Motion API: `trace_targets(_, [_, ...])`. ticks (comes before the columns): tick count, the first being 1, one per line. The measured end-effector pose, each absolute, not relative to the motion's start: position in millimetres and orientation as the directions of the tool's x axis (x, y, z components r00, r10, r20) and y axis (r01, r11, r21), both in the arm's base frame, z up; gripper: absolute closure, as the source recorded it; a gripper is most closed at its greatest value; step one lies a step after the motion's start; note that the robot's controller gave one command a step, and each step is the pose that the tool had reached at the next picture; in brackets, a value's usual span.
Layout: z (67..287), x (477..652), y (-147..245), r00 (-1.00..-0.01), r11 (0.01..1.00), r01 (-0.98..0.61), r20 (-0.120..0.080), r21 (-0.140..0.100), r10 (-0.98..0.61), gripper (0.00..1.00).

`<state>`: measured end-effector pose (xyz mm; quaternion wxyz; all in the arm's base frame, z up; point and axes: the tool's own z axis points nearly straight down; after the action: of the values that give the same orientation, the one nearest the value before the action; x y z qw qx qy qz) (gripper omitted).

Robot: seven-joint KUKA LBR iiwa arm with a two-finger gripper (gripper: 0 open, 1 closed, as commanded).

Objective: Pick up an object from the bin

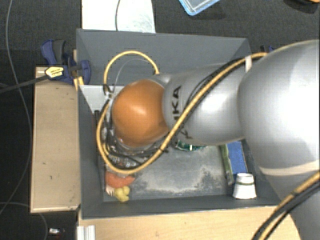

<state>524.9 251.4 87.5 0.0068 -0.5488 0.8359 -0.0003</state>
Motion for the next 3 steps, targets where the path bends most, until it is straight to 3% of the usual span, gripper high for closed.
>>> trace_targets(1, [128,524.9,253,-0.398,0.398,-0.917,-0.015,-0.009,-0.917,1.00])
trace_targets(3, [150,526.0,253,-0.408,0.409,-0.913,-0.020,-0.011,-0.913,1.00])
